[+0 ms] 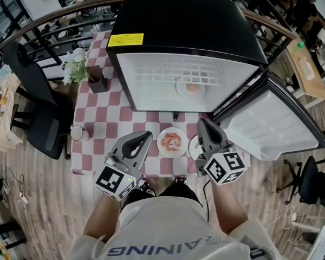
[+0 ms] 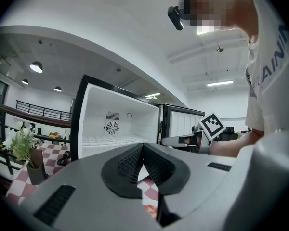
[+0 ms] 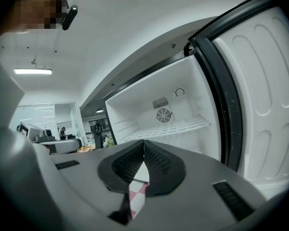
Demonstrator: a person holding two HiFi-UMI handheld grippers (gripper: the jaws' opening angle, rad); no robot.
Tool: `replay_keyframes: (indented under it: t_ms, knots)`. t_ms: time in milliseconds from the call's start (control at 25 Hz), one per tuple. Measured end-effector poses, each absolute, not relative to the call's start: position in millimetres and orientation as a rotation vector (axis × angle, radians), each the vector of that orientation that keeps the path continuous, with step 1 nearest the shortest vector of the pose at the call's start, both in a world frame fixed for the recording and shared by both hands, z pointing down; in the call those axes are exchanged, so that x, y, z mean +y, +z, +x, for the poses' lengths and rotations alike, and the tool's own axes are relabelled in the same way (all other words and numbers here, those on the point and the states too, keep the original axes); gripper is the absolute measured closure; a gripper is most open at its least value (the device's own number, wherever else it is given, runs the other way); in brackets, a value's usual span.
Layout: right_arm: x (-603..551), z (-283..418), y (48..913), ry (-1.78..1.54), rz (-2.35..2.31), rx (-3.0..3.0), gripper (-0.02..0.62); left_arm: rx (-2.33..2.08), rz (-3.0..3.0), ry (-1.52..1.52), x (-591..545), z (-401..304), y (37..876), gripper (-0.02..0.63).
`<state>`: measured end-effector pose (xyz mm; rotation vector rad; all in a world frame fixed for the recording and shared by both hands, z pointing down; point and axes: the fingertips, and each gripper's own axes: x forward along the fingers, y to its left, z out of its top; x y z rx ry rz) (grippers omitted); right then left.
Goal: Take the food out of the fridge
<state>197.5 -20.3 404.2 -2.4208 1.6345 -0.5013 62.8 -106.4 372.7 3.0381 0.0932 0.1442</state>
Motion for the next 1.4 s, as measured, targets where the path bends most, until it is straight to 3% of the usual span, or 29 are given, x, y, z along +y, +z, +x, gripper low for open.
replay_keyframes:
  t_ms: [640,800,1400]
  knots:
    - [-36,231,483,-0.876,-2.152,1.328,0.569,0.023,3.022,0.159,-115,58,381,0.598]
    - [-53,250,507,-0.885,-2.062,1.185,0.483,-0.005,3.01,0.184,-120,55,389,0.598]
    - [-89,319,614,-1.009,-1.657,0.514,0.457,-0.058,2.987,0.257,-140,45,405,0.598]
